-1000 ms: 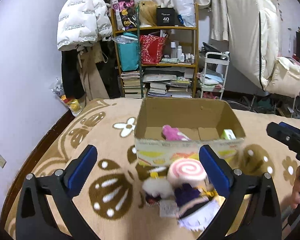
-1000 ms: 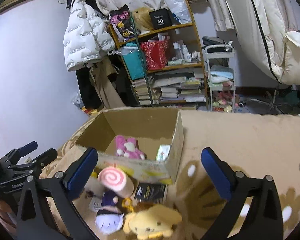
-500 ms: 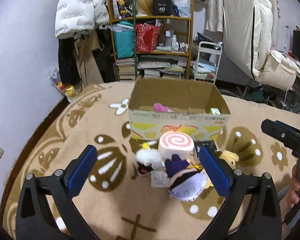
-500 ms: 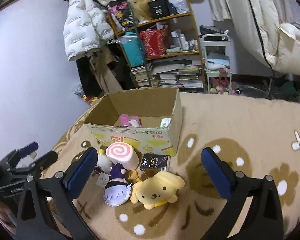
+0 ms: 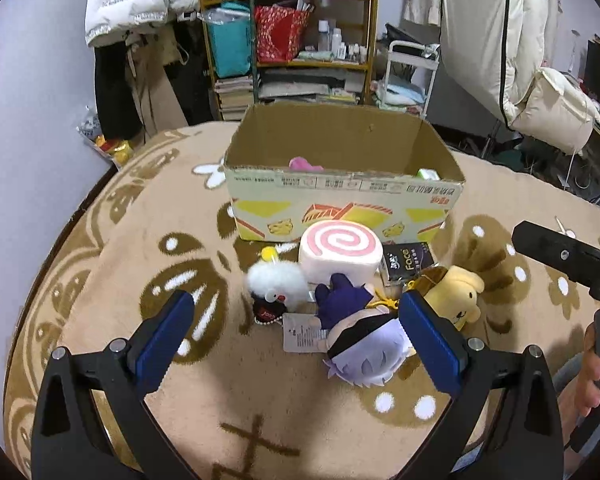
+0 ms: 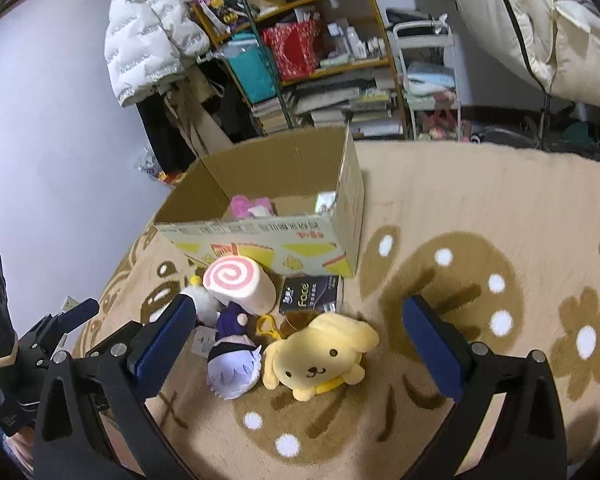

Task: Organize soft objects
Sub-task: 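Grasp the purple-haired doll with the left gripper while the right grasps the yellow dog plush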

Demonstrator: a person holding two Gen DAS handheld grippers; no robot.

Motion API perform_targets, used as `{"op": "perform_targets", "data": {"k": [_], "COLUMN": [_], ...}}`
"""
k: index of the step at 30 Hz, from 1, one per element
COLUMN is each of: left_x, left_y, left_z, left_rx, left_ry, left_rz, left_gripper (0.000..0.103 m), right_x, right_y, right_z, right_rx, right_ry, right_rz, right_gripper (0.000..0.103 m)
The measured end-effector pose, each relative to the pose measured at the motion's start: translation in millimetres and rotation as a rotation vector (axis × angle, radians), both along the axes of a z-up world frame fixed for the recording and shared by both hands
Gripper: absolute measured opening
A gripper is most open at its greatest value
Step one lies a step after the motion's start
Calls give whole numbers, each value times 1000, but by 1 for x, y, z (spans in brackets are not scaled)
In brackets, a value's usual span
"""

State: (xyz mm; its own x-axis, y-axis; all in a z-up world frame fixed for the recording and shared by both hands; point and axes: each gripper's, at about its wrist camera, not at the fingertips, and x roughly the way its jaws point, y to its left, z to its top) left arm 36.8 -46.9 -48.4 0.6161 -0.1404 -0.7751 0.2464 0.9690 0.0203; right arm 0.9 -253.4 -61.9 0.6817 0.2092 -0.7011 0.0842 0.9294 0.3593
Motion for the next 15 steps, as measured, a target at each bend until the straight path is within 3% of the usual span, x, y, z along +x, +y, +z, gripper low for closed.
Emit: {"op": "perform_targets", "data": {"k": [15], "left_x": [41], "left_y": [-21], "left_z": [-44], "left_rx": [-5], "left_ry": [150], "left_rz": [-7], "left_gripper": [101], "right_x": [38], "right_y": [-4], "right_z": [-39], "right_rx": [33], "right_ry": [142], "right_rz": [4], "right_gripper": [103]}}
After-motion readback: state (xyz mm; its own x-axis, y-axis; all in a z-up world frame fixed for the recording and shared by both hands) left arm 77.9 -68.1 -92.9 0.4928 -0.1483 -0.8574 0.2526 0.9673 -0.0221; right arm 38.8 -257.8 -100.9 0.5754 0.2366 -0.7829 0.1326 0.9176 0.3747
